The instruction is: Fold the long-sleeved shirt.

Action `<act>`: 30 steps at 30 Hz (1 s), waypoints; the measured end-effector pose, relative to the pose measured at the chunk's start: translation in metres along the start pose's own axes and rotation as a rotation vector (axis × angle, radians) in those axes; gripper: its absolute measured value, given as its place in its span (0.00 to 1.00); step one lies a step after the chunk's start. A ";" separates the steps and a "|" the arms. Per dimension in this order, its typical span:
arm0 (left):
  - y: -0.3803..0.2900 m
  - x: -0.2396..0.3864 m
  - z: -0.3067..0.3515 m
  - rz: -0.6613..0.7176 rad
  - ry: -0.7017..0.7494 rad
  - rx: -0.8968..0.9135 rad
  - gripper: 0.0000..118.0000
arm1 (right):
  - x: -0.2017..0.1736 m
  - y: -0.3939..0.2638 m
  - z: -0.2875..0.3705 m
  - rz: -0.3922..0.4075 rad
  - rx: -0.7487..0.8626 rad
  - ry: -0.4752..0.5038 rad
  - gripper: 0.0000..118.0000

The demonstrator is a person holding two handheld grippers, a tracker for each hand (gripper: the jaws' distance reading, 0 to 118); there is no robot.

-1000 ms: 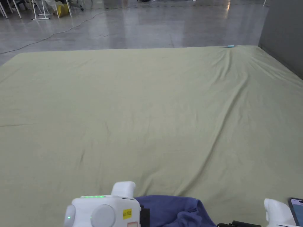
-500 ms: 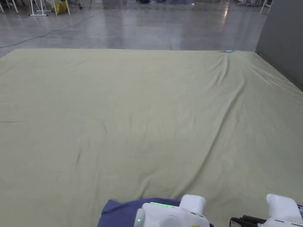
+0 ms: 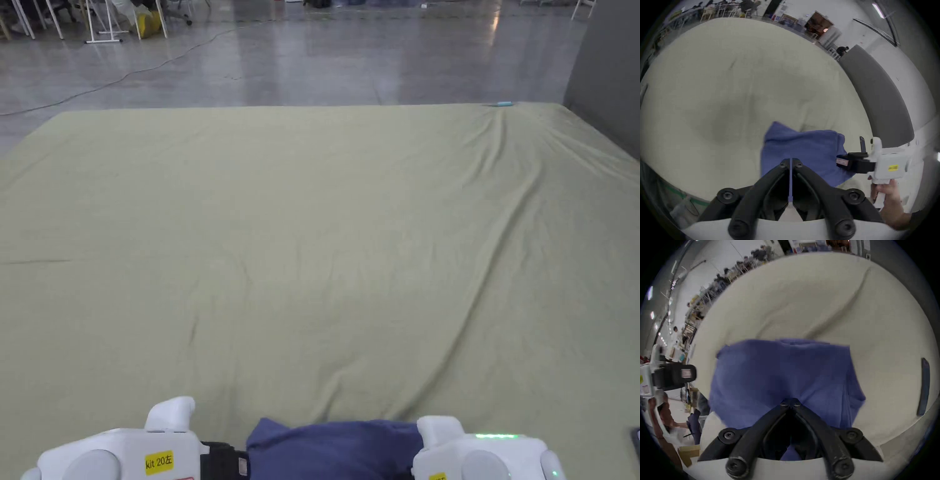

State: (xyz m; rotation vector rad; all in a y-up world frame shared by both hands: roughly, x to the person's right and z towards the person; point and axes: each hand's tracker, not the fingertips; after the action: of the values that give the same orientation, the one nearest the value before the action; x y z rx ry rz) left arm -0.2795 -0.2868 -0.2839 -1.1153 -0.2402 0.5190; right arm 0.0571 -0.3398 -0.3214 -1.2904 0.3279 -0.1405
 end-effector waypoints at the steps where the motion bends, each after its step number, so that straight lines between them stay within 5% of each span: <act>1: 0.000 -0.006 -0.002 0.043 -0.036 -0.011 0.44 | 0.004 0.001 0.005 -0.039 0.052 0.028 0.00; 2: -0.001 -0.011 -0.004 0.065 -0.064 0.010 0.83 | 0.008 0.005 0.007 -0.068 0.025 0.039 0.00; 3: -0.001 -0.014 -0.007 0.058 -0.057 0.010 1.00 | 0.012 0.006 0.007 -0.103 0.008 0.066 0.00; 6: -0.001 -0.024 -0.031 0.037 0.010 -0.069 0.97 | 0.024 0.007 0.010 -0.137 0.000 0.114 0.00; 12: 0.010 -0.050 -0.073 0.179 -0.217 -0.166 0.96 | 0.039 0.003 0.007 -0.205 0.003 0.212 0.00; 13: 0.010 -0.049 -0.072 0.167 -0.246 -0.142 0.83 | 0.044 0.003 0.006 -0.232 0.001 0.245 0.00; 16: 0.016 -0.053 -0.077 0.267 -0.488 -0.182 0.14 | 0.061 0.000 0.003 -0.330 -0.012 0.349 0.00; 18: 0.009 -0.050 -0.091 0.358 -0.567 -0.241 0.11 | 0.071 -0.003 0.001 -0.384 -0.017 0.396 0.00; 22: 0.002 -0.053 -0.107 0.257 -0.441 -0.180 0.10 | 0.076 -0.007 0.005 -0.419 -0.012 0.416 0.00; 26: 0.016 -0.049 -0.056 0.163 -0.345 -0.139 0.07 | 0.054 -0.004 0.026 -0.333 0.021 0.355 0.00; 30: 0.034 -0.068 0.000 0.191 -0.271 -0.081 0.02 | 0.018 0.009 0.047 -0.219 0.057 0.428 0.00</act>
State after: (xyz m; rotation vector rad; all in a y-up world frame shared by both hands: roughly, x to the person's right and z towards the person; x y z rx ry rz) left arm -0.3475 -0.3101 -0.3099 -1.1519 -0.3952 0.8389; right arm 0.0881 -0.2996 -0.3222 -1.2315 0.5423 -0.6128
